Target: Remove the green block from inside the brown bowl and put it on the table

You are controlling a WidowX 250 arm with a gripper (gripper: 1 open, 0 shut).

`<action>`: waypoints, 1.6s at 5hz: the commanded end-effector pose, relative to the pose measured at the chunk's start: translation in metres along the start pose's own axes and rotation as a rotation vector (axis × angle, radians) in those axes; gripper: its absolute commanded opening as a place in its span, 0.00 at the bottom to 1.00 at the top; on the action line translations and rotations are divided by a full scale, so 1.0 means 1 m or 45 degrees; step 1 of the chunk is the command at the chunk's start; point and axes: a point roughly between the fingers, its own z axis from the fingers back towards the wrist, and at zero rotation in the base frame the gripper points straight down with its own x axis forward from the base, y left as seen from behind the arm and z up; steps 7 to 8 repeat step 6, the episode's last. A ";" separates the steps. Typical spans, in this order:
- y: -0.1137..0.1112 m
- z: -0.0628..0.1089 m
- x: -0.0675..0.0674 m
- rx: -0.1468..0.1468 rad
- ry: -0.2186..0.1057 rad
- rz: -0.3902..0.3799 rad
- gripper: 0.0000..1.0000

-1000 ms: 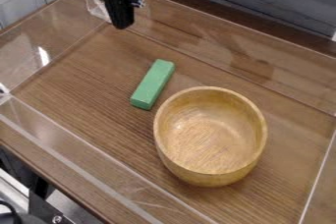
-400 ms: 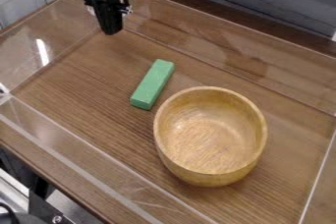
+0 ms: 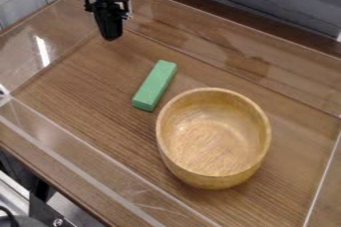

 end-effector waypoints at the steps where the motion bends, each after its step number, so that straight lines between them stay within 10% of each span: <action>1: 0.006 0.022 0.002 0.046 -0.054 0.005 0.00; 2: 0.007 0.019 0.000 0.028 -0.032 0.012 0.00; 3: 0.007 0.015 -0.001 0.011 -0.013 0.017 1.00; 8: 0.007 0.006 -0.002 -0.040 0.030 0.041 1.00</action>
